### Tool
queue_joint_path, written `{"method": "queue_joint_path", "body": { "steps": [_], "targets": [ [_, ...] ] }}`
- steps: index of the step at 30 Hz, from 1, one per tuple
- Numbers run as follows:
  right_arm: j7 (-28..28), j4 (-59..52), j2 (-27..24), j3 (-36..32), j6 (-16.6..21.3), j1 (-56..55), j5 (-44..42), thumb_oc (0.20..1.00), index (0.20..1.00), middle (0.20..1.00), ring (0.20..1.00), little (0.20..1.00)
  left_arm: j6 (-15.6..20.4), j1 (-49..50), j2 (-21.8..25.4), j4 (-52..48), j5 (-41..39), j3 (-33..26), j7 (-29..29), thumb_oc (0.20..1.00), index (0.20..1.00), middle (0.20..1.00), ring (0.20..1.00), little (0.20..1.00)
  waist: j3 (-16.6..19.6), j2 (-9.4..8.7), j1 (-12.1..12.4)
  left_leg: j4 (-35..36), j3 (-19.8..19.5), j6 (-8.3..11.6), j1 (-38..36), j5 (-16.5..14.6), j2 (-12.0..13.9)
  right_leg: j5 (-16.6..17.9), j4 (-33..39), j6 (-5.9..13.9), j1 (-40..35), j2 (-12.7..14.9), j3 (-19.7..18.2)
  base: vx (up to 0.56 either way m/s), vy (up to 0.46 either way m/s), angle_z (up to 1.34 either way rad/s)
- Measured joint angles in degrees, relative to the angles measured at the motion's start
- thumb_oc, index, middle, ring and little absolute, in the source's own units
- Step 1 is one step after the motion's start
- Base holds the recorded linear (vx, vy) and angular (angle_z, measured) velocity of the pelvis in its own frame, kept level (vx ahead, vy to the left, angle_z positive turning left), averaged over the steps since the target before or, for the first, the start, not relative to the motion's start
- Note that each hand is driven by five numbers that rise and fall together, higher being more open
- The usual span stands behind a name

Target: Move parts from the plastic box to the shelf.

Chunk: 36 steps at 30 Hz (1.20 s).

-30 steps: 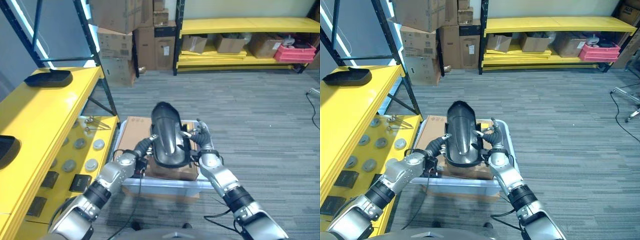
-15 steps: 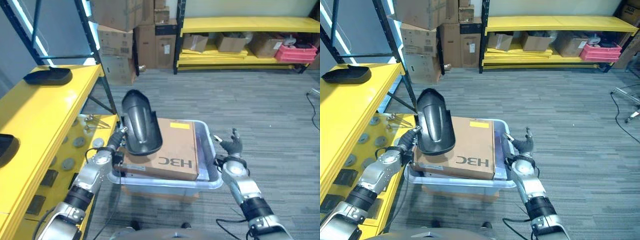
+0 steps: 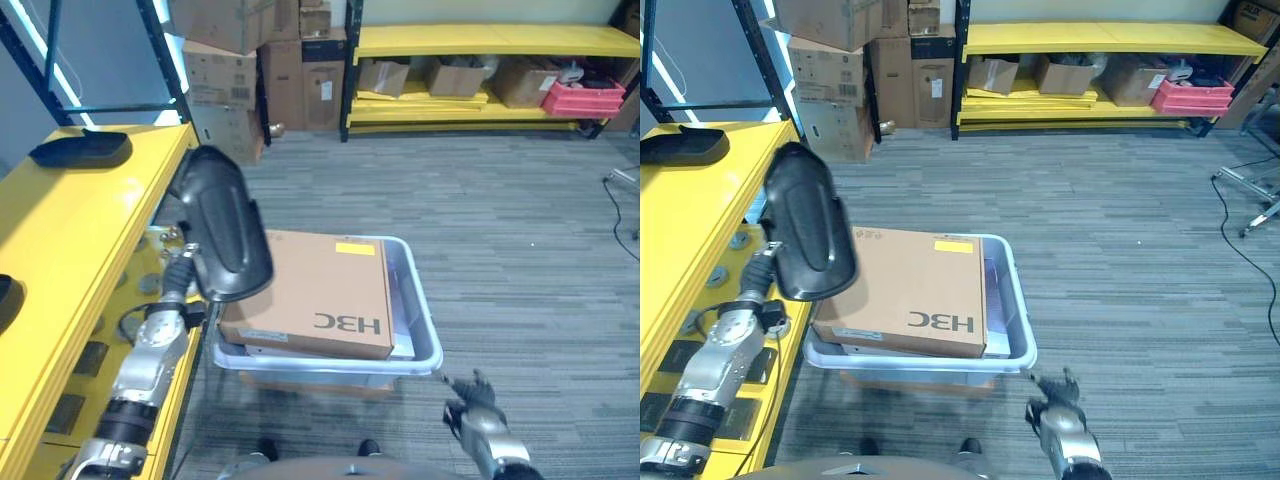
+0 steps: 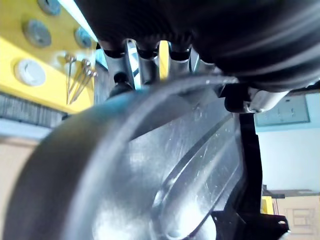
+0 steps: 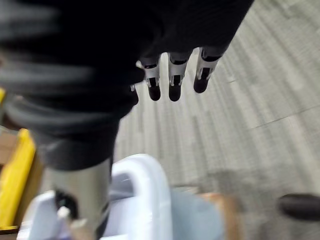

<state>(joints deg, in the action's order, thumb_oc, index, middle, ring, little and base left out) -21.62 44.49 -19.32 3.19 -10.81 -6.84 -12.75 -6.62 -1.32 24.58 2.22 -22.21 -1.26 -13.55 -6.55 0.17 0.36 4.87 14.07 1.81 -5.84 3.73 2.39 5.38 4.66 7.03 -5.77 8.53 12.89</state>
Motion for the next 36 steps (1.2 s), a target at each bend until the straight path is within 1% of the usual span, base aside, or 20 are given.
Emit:
{"method": "queue_joint_path", "body": {
  "steps": [6, 8, 9, 11, 12, 13, 14, 17, 18, 20, 21, 25, 26, 27, 28, 29, 30, 32, 33, 36],
  "targets": [
    [6.7, 15.4, 2.2, 0.1, -0.9, -4.8, 6.6, 1.000, 1.000, 1.000, 1.000, 1.000, 4.6, 1.2, 2.1, -5.0, 0.1, -5.4, -0.7, 0.200, 0.200, 0.200, 0.200, 0.200, -0.1, 0.06, 3.0, 0.0, -3.0, -0.71, 2.2, 0.1, -1.6, 0.1, -0.4, 0.64, 0.4, 1.4, 1.5, -0.05, 0.022, 0.23],
    [7.6, 15.4, 2.9, 0.4, 1.1, -4.5, 8.6, 1.000, 1.000, 1.000, 1.000, 1.000, 6.2, 1.0, 2.2, -6.2, 0.0, -5.3, -0.6, 0.200, 0.200, 0.200, 0.200, 0.200, -0.1, 0.09, 3.1, 0.0, -4.8, -1.01, 3.0, 0.4, -2.3, -0.3, -1.2, 1.07, 0.5, 2.0, 2.0, -0.04, -0.042, 0.61],
    [7.8, 14.8, 3.2, 0.6, 4.1, -4.8, 8.7, 1.000, 1.000, 1.000, 1.000, 1.000, 7.2, -0.4, 1.3, -5.5, 0.0, -3.8, -0.2, 0.200, 0.200, 0.200, 0.200, 0.200, -0.5, 1.07, 3.4, -0.4, -8.3, -1.74, 3.9, 1.4, -2.8, -1.6, -3.9, 1.06, -0.5, 1.3, 1.2, -0.07, -0.113, 1.69],
    [8.4, 17.4, 3.7, 4.2, 7.1, -6.4, 8.7, 1.000, 1.000, 1.000, 1.000, 1.000, 8.7, -4.6, 0.4, -5.7, 0.1, 2.0, 0.7, 0.200, 0.200, 0.200, 0.200, 0.200, -0.3, 3.44, -0.5, -0.3, -21.0, -2.26, 6.2, 4.2, -1.9, -9.0, -9.8, -1.33, 0.3, -3.3, -10.0, -0.10, -0.127, 2.79],
    [8.4, 16.7, 4.1, 6.2, 6.7, -5.4, 8.6, 1.000, 1.000, 1.000, 1.000, 1.000, 9.4, -5.9, 1.1, -7.2, 0.6, 2.7, -0.1, 0.200, 0.200, 0.200, 0.200, 0.200, -0.6, 3.09, 1.1, -0.4, -23.0, -1.38, 7.7, 4.5, -1.7, -11.2, -13.0, -0.62, 3.3, -5.9, -12.6, -0.08, -0.104, 1.92],
    [8.4, 16.0, 4.1, 7.6, 7.2, -5.2, 8.7, 1.000, 1.000, 1.000, 1.000, 1.000, 9.8, -5.7, 2.3, -8.5, 0.9, 2.3, -1.4, 0.200, 0.200, 0.200, 0.200, 0.200, -0.5, 2.43, 2.6, -0.2, -23.1, -1.18, 8.9, 4.6, -2.0, -11.3, -13.2, -0.72, 5.1, -6.4, -12.8, -0.08, -0.100, 1.01],
    [8.5, 14.9, 3.7, 7.5, 8.0, -4.2, 8.8, 1.000, 1.000, 1.000, 1.000, 1.000, 10.6, -5.2, 3.4, -8.6, 1.9, 1.6, -2.8, 0.200, 0.200, 0.200, 0.200, 0.200, -0.6, 1.21, 2.8, 0.0, -23.1, -1.05, 9.1, 4.7, -2.4, -11.0, -13.5, -3.35, 5.9, -6.2, -12.1, -0.08, -0.086, 0.68],
    [8.4, 11.7, 1.0, 8.0, 9.4, -2.3, 11.5, 1.000, 1.000, 1.000, 1.000, 1.000, 11.6, -1.2, 4.6, -8.8, 4.0, -0.4, -6.4, 0.200, 0.200, 0.200, 0.200, 0.200, -0.7, 2.65, 4.9, 0.0, -23.7, 3.21, 9.9, -1.1, -0.9, -10.9, -12.6, -4.80, 4.7, -7.8, -9.6, -0.11, -0.077, 0.60],
    [8.4, 11.7, 0.7, 8.2, 9.5, -1.8, 12.3, 1.000, 1.000, 1.000, 1.000, 1.000, 11.7, -0.3, 4.6, -8.8, 4.5, -1.0, -7.2, 0.200, 0.200, 0.200, 0.200, 0.200, -1.1, 1.88, 5.2, -0.4, -23.7, 3.75, 10.1, -1.9, -0.8, -10.4, -11.7, -5.78, 4.6, -7.0, -8.3, -0.12, -0.059, 0.64],
    [8.5, 12.8, -0.4, 8.6, 9.4, -1.7, 13.3, 1.000, 1.000, 1.000, 1.000, 1.000, 11.8, 2.9, 4.5, -8.4, 5.1, -1.4, -9.1, 0.200, 0.200, 0.200, 0.200, 0.200, -0.9, 2.29, 7.1, -4.8, -23.4, 1.63, 9.8, -3.2, -0.7, -9.8, -11.2, -6.87, 3.9, -7.0, -6.1, -0.16, -0.059, 0.46],
    [8.6, 13.4, -1.0, 8.9, 9.3, -2.0, 13.7, 1.000, 1.000, 1.000, 1.000, 1.000, 11.8, 3.5, 4.0, -8.2, 5.2, -1.6, -9.6, 0.200, 0.200, 0.200, 0.200, 0.200, -0.6, 3.24, 6.9, -4.0, -23.6, 2.48, 9.9, -2.3, 0.1, -10.2, -11.4, -6.49, 3.7, -7.9, -5.1, -0.14, -0.048, 0.56],
    [8.6, 14.4, -0.7, 8.8, 8.8, -2.5, 14.8, 1.000, 1.000, 1.000, 1.000, 1.000, 11.8, 4.2, 3.0, -8.0, 5.6, -3.2, -9.8, 0.200, 0.200, 0.200, 0.200, 0.200, -1.7, 3.85, 6.8, -3.6, -20.2, 1.00, 12.5, -3.8, 1.7, -10.4, -13.0, -6.01, 3.0, -8.6, 1.2, -0.09, -0.001, 0.87],
    [8.6, 12.7, 0.0, 7.4, 8.2, -4.6, 14.7, 1.000, 1.000, 1.000, 1.000, 1.000, 11.8, 3.0, 1.9, -7.8, 5.6, -3.0, -9.2, 0.200, 0.200, 0.200, 0.200, 0.200, -1.7, 2.46, 5.3, -3.6, -15.8, 0.58, 14.0, -6.9, 2.6, -10.0, -12.0, -6.21, 2.8, -7.1, 3.3, -0.08, 0.051, 2.14],
    [8.6, 13.0, 0.3, 6.8, 7.8, -4.4, 14.7, 1.000, 1.000, 1.000, 1.000, 1.000, 12.3, 2.9, 1.7, -7.9, 5.7, -3.4, -8.9, 0.200, 0.200, 0.200, 0.200, 0.200, -3.4, 0.74, 6.2, -4.0, -7.3, 2.05, 15.3, -5.6, 3.9, -10.4, -12.0, -7.71, 3.3, -4.5, 6.8, -0.11, 0.106, 2.01],
    [8.6, 12.7, 0.0, 6.7, 7.8, -3.8, 14.8, 1.000, 1.000, 1.000, 1.000, 1.000, 12.3, 3.4, 1.7, -6.9, 5.7, -3.4, -9.2, 0.200, 0.200, 0.200, 0.200, 0.200, -3.4, 0.87, 7.6, -5.5, -2.7, 2.80, 14.8, -4.7, 5.1, -10.1, -11.4, -7.91, 3.0, -3.3, 8.6, -0.08, 0.136, 1.66],
    [8.8, 12.1, -0.3, 7.4, 7.7, -3.2, 15.1, 1.000, 1.000, 1.000, 1.000, 1.000, 12.3, 3.3, 1.7, -5.4, 5.8, -3.3, -9.8, 0.200, 0.200, 0.200, 0.200, 0.200, -3.5, 0.85, 6.3, -6.8, 1.1, 3.31, 13.6, -4.3, 5.9, -9.4, -10.4, -6.88, 1.2, -2.2, 11.8, -0.06, 0.155, 1.02],
    [9.1, 11.8, -0.3, 8.8, 7.1, -2.0, 15.5, 1.000, 1.000, 1.000, 1.000, 1.000, 12.3, 4.5, 1.7, -5.1, 6.4, -3.5, -10.6, 0.200, 0.200, 0.200, 0.200, 0.200, -3.4, 0.58, 6.2, -7.0, 2.3, 3.37, 11.7, -4.3, 6.3, -9.7, -10.3, -6.84, 0.6, -0.9, 12.8, 0.02, 0.149, 1.00],
    [10.6, 10.6, -1.6, 11.4, 6.8, -0.9, 16.8, 1.000, 1.000, 1.000, 1.000, 1.000, 12.3, 6.2, 0.4, -5.4, 6.8, -3.6, -11.2, 0.200, 0.200, 0.200, 0.200, 0.200, -2.7, 2.95, 5.3, -8.2, 5.3, 1.86, 7.8, -3.1, 6.7, -9.2, -11.0, -2.24, -0.8, 0.4, 14.9, 0.08, 0.167, 0.88],
    [10.8, 11.0, -1.1, 11.4, 6.7, -0.4, 17.3, 1.000, 1.000, 1.000, 1.000, 1.000, 12.3, 6.0, 0.1, -5.5, 6.9, -3.7, -11.4, 0.200, 0.200, 0.200, 0.200, 0.200, -2.5, 3.58, 5.6, -7.0, 6.6, 0.29, 7.7, 0.7, 5.9, -10.0, -11.8, -1.12, -1.4, 1.3, 14.8, 0.11, 0.171, 1.07],
    [11.5, 13.6, 2.0, 12.3, 6.7, 2.3, 17.6, 1.000, 1.000, 1.000, 1.000, 1.000, 12.1, 6.3, 1.7, -6.0, 7.7, -5.6, -12.5, 0.200, 0.200, 0.200, 0.200, 0.200, -2.2, 0.57, 8.1, -5.5, 4.1, -1.31, 7.7, 0.9, 0.2, -11.1, -11.5, 0.64, -1.2, 4.5, 11.3, 0.17, 0.179, 0.85]
  ]
}}
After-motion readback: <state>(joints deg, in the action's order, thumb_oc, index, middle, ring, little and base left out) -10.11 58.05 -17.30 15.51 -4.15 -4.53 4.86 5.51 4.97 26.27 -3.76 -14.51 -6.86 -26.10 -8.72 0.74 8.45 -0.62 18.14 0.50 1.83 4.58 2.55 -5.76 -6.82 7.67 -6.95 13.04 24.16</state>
